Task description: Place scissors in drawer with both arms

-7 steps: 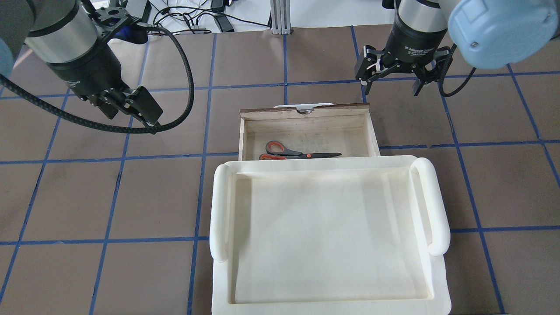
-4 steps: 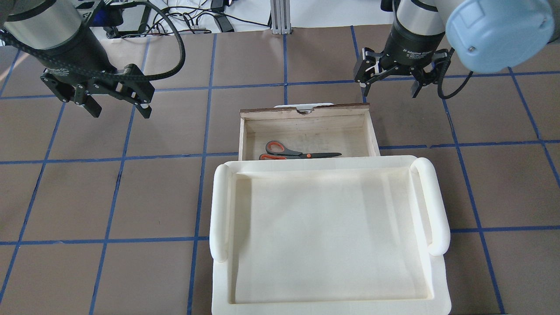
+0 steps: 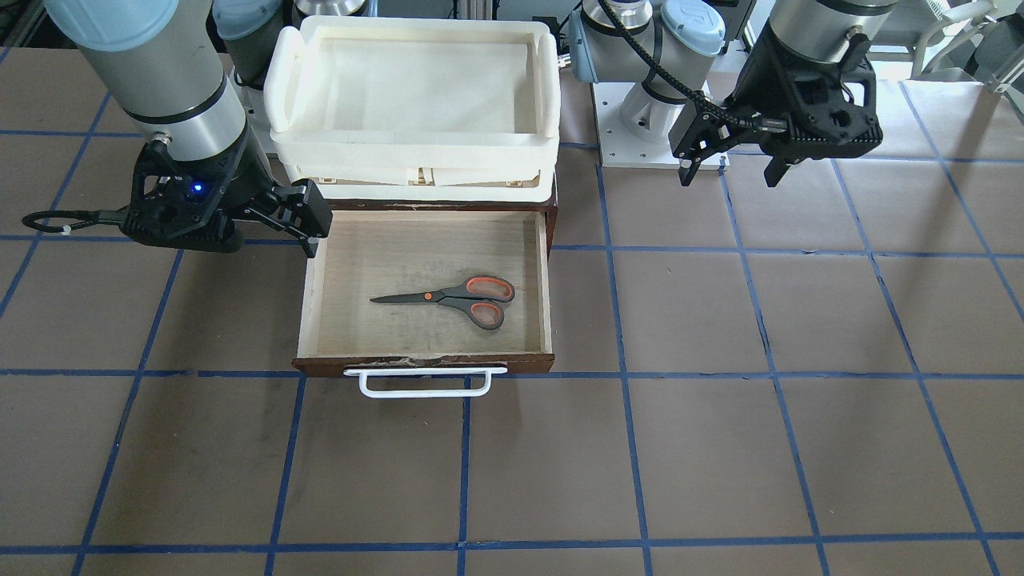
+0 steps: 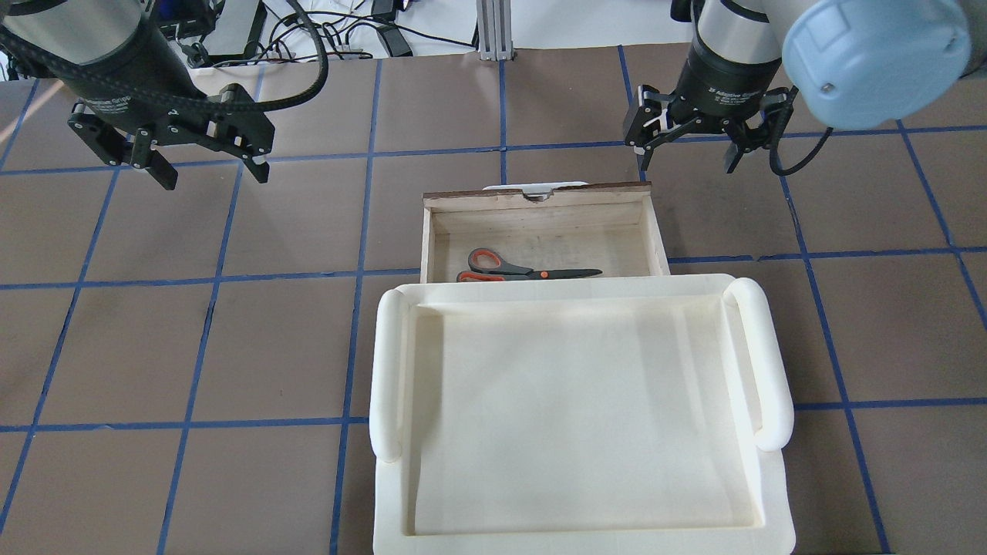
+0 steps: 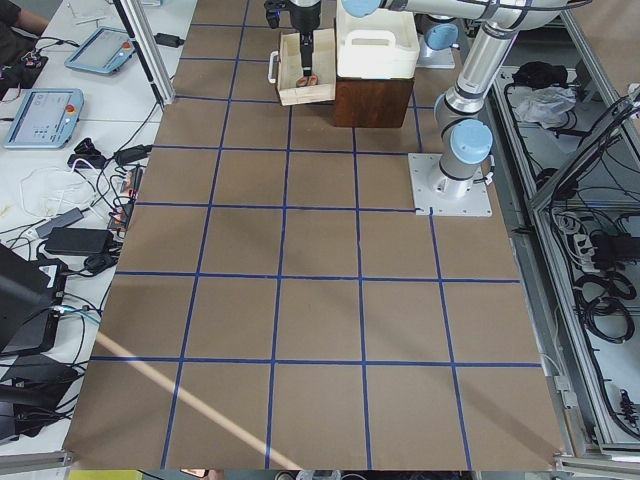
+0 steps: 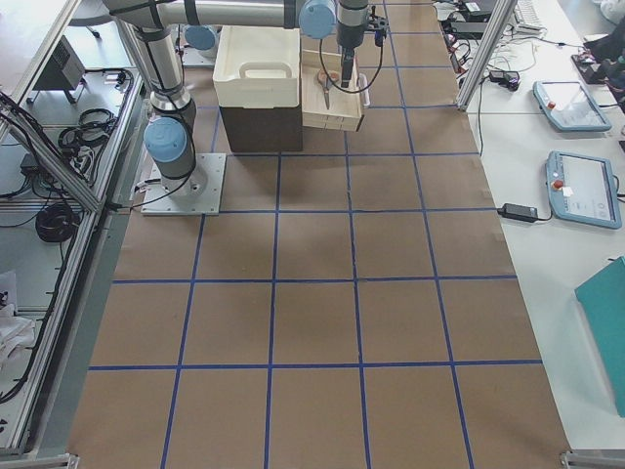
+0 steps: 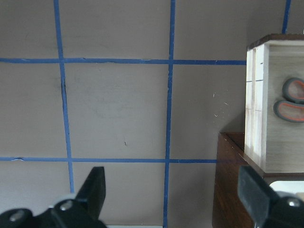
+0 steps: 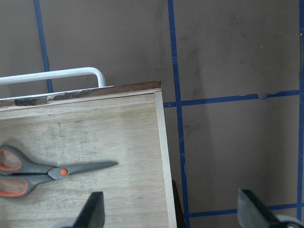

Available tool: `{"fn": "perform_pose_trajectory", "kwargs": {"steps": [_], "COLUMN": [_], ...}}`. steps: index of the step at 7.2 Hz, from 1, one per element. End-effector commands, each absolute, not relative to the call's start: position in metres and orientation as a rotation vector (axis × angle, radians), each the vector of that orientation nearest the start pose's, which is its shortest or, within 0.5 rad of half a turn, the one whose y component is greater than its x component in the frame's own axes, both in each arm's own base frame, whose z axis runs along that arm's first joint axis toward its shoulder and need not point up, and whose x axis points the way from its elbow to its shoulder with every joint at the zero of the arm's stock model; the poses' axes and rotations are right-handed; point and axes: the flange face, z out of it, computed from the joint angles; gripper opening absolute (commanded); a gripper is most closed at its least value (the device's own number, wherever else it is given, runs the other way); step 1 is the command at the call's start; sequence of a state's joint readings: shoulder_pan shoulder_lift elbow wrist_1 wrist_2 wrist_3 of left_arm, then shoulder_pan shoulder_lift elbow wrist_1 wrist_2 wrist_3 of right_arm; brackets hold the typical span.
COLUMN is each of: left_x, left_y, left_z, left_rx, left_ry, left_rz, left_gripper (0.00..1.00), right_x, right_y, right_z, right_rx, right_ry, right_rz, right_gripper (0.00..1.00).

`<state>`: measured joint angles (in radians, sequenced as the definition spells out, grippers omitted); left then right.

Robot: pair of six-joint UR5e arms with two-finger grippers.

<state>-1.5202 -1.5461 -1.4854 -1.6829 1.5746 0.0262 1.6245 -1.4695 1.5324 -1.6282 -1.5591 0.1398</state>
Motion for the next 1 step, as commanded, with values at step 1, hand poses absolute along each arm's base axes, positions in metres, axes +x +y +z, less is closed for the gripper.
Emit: {"fn": "perform_pose_trajectory", "kwargs": {"steps": [1], "left_x": [-0.1120], "left_y": [-0.4895], "left_z": [0.5358], "left_rx": [-0.015], "left_ry": [3.113], "left_rz": [-0.079], "left_gripper": [1.00], "right_x": [0.1630], "right_y": [-0.5255], "right_z": [0.4605], "right_rx": [0.134], "right_ry": [3.127], "right_rz": [0.011], "right_gripper": [1.00]}}
